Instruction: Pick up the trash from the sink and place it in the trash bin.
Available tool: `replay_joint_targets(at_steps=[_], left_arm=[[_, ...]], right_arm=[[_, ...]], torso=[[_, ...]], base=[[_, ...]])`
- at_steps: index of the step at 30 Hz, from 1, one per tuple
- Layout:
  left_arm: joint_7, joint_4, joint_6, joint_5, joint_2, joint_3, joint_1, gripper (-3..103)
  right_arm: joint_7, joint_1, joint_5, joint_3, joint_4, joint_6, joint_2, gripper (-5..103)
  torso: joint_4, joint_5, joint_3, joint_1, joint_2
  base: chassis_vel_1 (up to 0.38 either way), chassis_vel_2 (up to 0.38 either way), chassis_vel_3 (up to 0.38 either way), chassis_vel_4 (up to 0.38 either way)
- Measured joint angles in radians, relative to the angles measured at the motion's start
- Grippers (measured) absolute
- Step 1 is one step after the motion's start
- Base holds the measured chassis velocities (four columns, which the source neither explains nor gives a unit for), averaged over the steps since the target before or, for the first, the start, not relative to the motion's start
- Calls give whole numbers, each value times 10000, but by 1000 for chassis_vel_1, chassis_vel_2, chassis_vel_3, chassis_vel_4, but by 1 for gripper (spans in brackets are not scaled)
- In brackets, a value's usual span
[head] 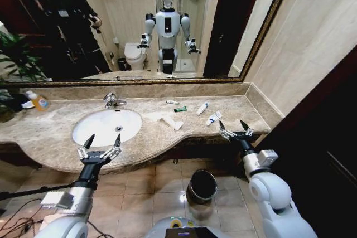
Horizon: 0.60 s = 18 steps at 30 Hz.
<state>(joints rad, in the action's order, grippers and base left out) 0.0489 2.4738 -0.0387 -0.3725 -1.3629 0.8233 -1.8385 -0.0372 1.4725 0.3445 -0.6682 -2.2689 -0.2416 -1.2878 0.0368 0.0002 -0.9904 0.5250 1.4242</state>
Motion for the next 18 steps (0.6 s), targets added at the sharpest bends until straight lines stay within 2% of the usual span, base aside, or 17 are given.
replay_joint_targets(at_steps=[3,4,6,7,9,11,13,18], left_arm=[[0,0,0,0,0,0,-1,100],[0,0,0,0,0,0,-1,100],[0,0,0,0,0,0,-1,100],[0,0,0,0,0,0,-1,100],[0,0,0,0,0,1,-2,100],[7,0,0,0,1,-2,0,100],[3,0,0,0,0,0,0,100],[2,0,0,0,0,0,0,100]], right_arm=[[427,-26,347,-422,537,177,367,100],[896,-58,725,-884,1117,366,768,100],[1413,-96,1136,-1390,1751,588,1203,100],[1413,-96,1136,-1390,1751,588,1203,100],[2058,-165,1703,-2049,2562,836,1775,100],[2149,-257,1898,-2003,2548,825,1848,100],[2129,-353,2098,-1870,2281,718,1907,100],[2035,-124,2441,-1757,1553,397,1918,100]], torso=[[0,-2,0,0,0],[1,1,0,0,0],[0,2,0,0,-1],[0,2,0,0,-1],[-2,-3,-1,1,0],[-8,0,0,1,0],[1,2,0,1,-1],[0,-4,0,1,0]], base=[[0,0,0,0],[0,0,0,0],[0,0,0,0],[0,0,0,0],[0,0,0,0],[0,0,0,0],[0,0,0,0],[0,0,0,0]])
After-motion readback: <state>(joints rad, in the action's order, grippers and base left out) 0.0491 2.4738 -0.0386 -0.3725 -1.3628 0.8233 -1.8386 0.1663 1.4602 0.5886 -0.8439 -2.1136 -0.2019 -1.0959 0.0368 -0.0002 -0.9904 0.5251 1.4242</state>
